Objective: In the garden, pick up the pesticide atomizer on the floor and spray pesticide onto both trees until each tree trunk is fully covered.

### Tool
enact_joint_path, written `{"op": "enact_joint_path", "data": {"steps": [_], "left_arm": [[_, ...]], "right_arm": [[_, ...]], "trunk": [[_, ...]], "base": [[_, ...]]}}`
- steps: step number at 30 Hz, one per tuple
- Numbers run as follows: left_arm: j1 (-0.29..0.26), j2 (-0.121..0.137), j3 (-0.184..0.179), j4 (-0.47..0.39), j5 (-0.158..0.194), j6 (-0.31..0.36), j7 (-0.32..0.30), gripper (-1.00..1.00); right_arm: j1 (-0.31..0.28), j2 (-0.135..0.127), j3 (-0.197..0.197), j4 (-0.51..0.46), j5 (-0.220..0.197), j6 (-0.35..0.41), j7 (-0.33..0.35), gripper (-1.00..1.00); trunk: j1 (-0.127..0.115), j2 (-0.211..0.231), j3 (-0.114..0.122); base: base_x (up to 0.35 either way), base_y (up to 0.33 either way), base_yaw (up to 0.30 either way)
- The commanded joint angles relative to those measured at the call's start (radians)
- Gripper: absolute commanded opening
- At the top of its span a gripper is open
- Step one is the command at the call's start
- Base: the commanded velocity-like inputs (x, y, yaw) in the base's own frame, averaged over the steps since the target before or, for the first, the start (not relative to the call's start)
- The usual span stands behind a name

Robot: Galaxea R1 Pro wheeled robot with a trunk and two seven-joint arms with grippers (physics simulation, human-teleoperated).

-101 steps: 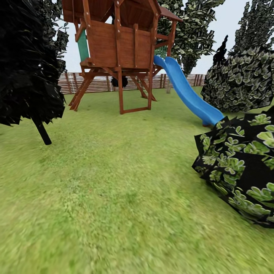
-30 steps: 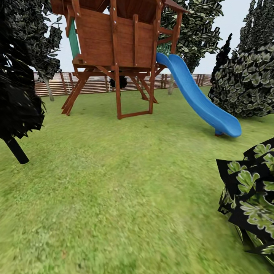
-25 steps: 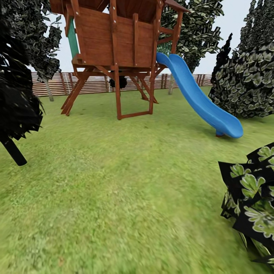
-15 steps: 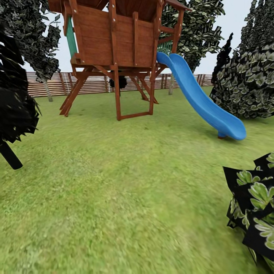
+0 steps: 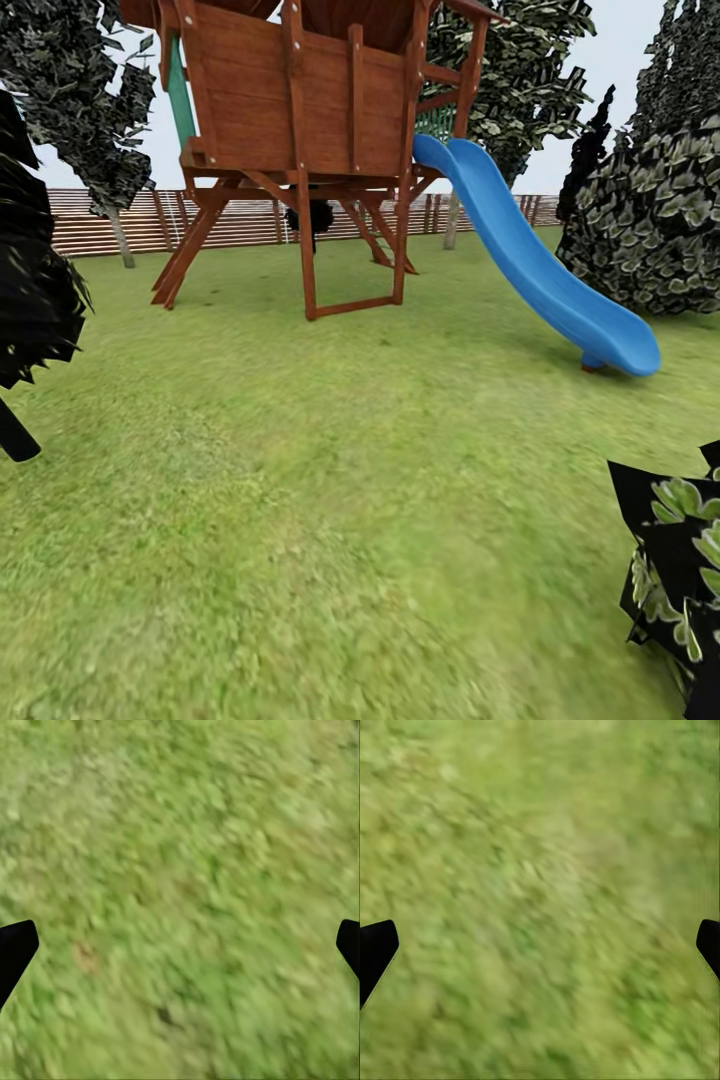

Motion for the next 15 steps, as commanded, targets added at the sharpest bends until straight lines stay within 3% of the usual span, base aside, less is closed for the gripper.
{"op": "enact_joint_path", "data": {"steps": [1,15], "left_arm": [[-0.001,0.000,0.000,0.001,0.004,-0.003,0.000,1.00],[-0.001,0.000,0.000,0.001,0.004,-0.003,0.001,1.00]], "right_arm": [[-0.001,0.000,-0.003,0.001,0.006,-0.003,0.000,1.00],[-0.001,0.000,-0.003,0.001,0.006,-0.003,0.000,1.00]], "trunk": [[0.000,0.000,-0.001],[0.000,0.000,-0.001]], "base": [[0.339,0.000,0.000],[0.339,0.000,-0.032]]}}
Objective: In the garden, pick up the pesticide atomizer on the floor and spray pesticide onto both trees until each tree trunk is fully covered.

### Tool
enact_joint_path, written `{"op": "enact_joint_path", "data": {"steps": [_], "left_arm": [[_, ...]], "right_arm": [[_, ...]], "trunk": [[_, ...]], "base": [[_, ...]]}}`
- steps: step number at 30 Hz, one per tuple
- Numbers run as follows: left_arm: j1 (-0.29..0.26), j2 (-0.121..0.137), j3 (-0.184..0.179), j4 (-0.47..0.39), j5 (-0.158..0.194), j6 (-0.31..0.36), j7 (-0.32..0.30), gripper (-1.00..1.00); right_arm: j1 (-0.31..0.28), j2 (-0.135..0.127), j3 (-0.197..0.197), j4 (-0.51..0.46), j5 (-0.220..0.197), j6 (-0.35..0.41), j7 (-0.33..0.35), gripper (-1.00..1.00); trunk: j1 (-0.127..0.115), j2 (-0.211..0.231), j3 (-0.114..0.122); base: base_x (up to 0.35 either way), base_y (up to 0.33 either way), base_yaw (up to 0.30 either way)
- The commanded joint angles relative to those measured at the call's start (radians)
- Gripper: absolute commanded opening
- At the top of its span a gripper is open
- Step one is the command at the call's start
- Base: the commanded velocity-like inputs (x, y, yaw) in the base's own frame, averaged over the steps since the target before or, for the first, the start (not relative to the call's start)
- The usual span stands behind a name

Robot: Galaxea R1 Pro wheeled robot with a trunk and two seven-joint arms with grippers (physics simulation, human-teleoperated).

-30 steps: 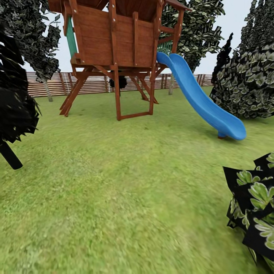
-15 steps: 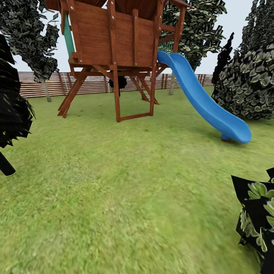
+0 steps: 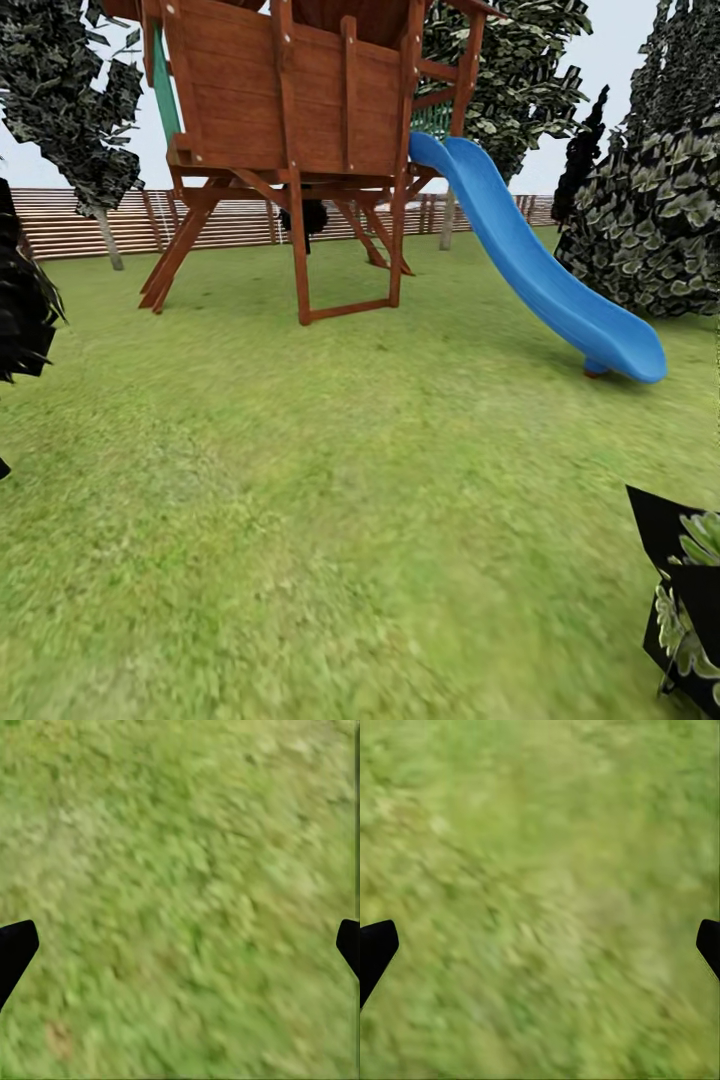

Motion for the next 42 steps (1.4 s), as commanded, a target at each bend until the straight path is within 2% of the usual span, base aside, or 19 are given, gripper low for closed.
{"op": "enact_joint_path", "data": {"steps": [1,18,42], "left_arm": [[-0.001,0.000,0.000,0.001,0.004,-0.003,0.001,1.00],[-0.001,0.000,0.000,0.001,0.005,-0.003,0.001,1.00],[0.000,0.001,0.000,0.001,0.006,-0.003,0.001,1.00]], "right_arm": [[-0.001,0.000,-0.003,0.001,0.006,-0.003,0.000,1.00],[-0.001,0.000,-0.004,0.002,0.006,-0.003,-0.002,1.00],[-0.001,0.000,-0.004,0.002,0.006,-0.003,-0.002,1.00]], "trunk": [[0.000,0.000,-0.001],[0.000,0.000,-0.001],[0.000,0.000,-0.001]], "base": [[0.339,0.000,-0.097],[0.339,0.000,-0.037],[0.339,0.000,-0.278]]}}
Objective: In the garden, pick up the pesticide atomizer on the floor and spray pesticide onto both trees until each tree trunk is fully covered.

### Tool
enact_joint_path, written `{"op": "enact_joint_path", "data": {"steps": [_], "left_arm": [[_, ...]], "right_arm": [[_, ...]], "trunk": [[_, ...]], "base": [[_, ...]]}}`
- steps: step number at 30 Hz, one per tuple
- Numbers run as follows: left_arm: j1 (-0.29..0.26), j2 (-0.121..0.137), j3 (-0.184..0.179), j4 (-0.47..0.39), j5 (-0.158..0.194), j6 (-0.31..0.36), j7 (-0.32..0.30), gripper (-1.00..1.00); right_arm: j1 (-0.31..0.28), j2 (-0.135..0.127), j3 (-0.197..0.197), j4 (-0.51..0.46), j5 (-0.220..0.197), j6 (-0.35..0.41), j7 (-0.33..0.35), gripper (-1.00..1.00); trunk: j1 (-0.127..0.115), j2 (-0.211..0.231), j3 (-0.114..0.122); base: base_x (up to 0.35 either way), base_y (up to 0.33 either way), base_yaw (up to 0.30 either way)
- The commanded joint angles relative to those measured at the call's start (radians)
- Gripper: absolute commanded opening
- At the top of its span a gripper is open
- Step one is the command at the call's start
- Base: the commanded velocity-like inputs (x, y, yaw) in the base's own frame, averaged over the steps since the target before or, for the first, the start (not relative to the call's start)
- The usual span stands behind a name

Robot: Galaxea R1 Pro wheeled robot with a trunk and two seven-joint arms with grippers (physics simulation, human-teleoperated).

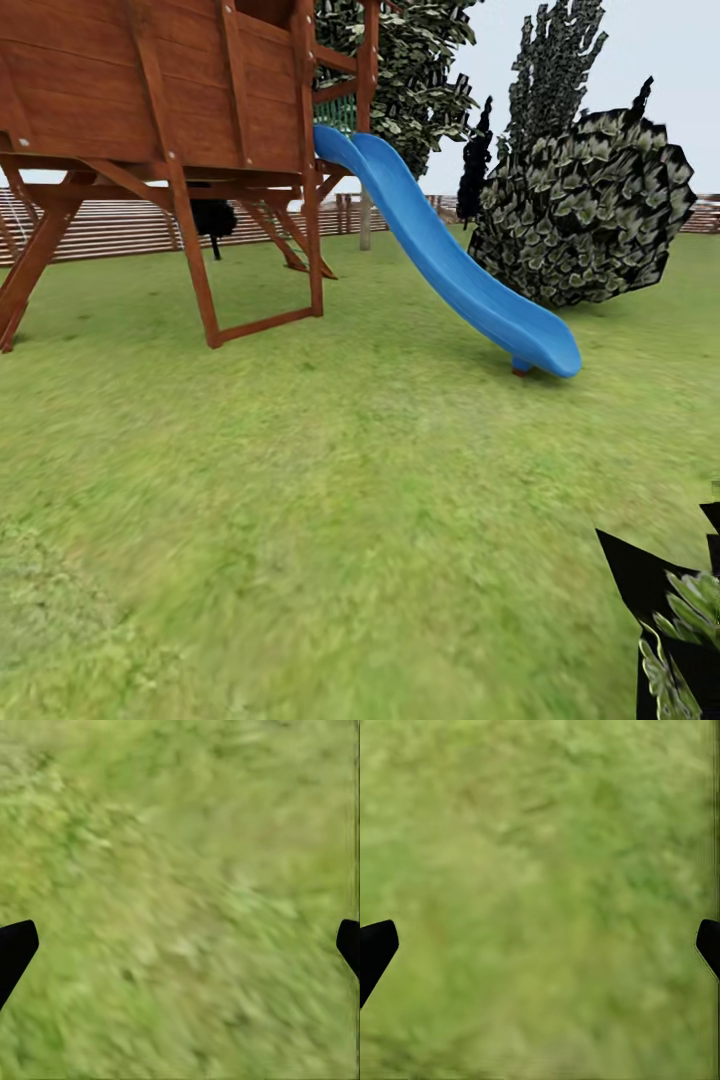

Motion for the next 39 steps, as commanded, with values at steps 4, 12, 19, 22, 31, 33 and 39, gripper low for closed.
{"op": "enact_joint_path", "data": {"steps": [4,12,19,22,31,33,39], "left_arm": [[0.000,0.000,0.000,0.000,0.004,-0.003,0.001,1.00],[0.000,-0.001,0.000,0.000,0.004,-0.003,0.001,1.00],[0.000,-0.001,0.000,0.000,0.004,-0.003,0.001,1.00],[0.000,-0.001,0.000,0.000,0.004,-0.003,0.001,1.00],[-0.001,-0.001,0.000,0.000,0.004,-0.003,0.001,1.00],[0.000,-0.001,0.000,0.000,0.004,-0.003,0.001,1.00],[-0.001,-0.001,0.000,0.000,0.004,-0.004,0.001,1.00]], "right_arm": [[-0.001,0.000,-0.003,0.001,0.006,-0.003,0.000,1.00],[-0.001,0.000,-0.003,0.001,0.006,-0.003,0.000,1.00],[-0.001,0.000,-0.003,0.001,0.006,-0.003,0.000,1.00],[-0.001,0.000,-0.003,0.001,0.006,-0.003,0.000,1.00],[-0.001,0.000,-0.004,0.001,0.006,-0.003,0.000,1.00],[-0.001,0.000,-0.004,0.001,0.006,-0.003,0.000,1.00],[-0.001,0.000,-0.004,0.001,0.006,-0.003,0.000,1.00]], "trunk": [[0.000,0.000,-0.001],[0.000,0.000,-0.001],[0.000,0.000,-0.001],[0.000,0.000,-0.001],[0.000,0.000,-0.001],[0.000,0.000,-0.001],[0.000,0.000,-0.001]], "base": [[0.339,0.000,-0.293],[0.339,0.000,-0.236],[0.339,0.000,-0.015],[0.339,0.000,-0.001],[0.339,0.000,0.000],[0.339,0.007,0.000],[0.339,0.056,0.000]]}}
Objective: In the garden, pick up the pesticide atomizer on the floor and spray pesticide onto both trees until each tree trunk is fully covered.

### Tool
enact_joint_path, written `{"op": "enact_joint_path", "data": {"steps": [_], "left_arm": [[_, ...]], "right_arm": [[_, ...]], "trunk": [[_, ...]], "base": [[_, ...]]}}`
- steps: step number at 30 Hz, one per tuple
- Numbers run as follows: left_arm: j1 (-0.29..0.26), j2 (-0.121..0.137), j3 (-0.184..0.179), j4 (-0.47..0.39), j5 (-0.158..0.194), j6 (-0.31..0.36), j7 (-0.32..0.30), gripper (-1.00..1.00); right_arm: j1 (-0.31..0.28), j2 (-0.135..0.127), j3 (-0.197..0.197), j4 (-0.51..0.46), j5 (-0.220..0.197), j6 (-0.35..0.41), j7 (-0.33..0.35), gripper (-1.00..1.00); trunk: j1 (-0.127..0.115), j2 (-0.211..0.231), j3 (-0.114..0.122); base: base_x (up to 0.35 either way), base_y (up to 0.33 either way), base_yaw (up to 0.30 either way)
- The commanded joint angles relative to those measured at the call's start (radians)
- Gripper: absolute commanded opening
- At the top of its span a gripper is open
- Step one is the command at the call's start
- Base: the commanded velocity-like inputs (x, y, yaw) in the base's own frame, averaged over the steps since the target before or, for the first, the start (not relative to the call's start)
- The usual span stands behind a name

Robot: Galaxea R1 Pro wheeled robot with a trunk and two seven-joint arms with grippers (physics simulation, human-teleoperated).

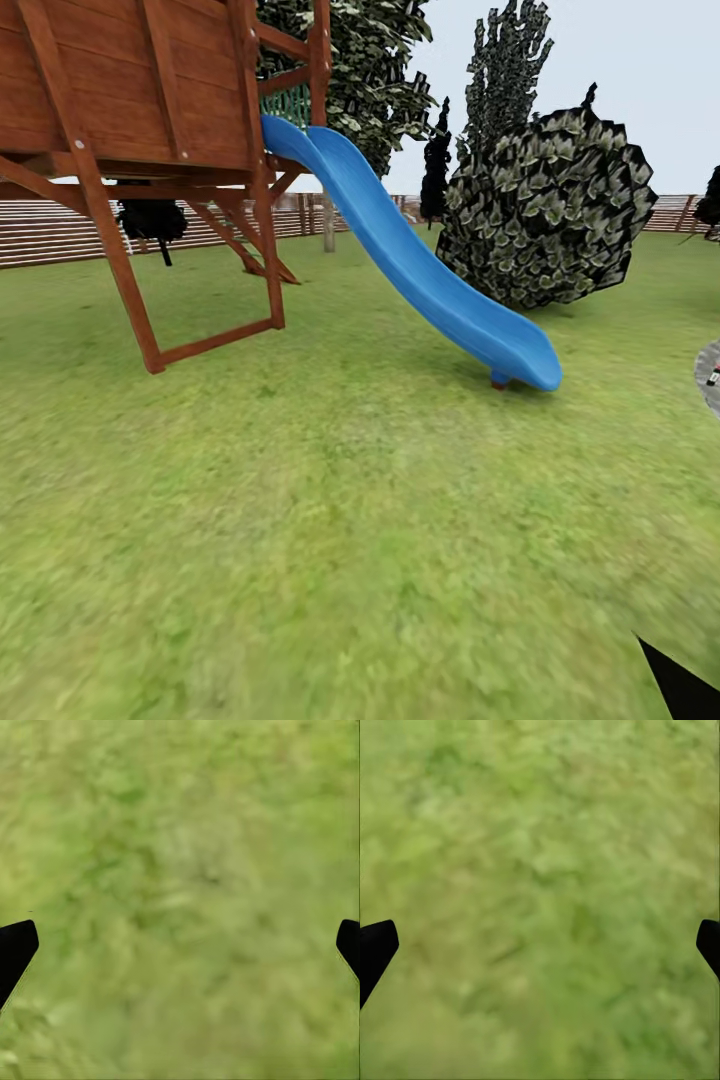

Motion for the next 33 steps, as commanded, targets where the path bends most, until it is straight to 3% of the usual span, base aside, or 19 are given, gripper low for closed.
{"op": "enact_joint_path", "data": {"steps": [1,33], "left_arm": [[0.000,0.000,-0.001,0.001,0.004,-0.003,0.001,1.00],[0.000,0.002,-0.001,0.001,0.004,-0.002,0.001,1.00]], "right_arm": [[-0.001,0.000,-0.003,0.001,0.006,-0.003,0.000,1.00],[-0.001,0.000,-0.002,0.001,0.006,-0.003,0.000,1.00]], "trunk": [[0.000,0.000,-0.001],[0.000,0.000,-0.001]], "base": [[0.339,0.074,0.000],[0.339,0.077,0.000]]}}
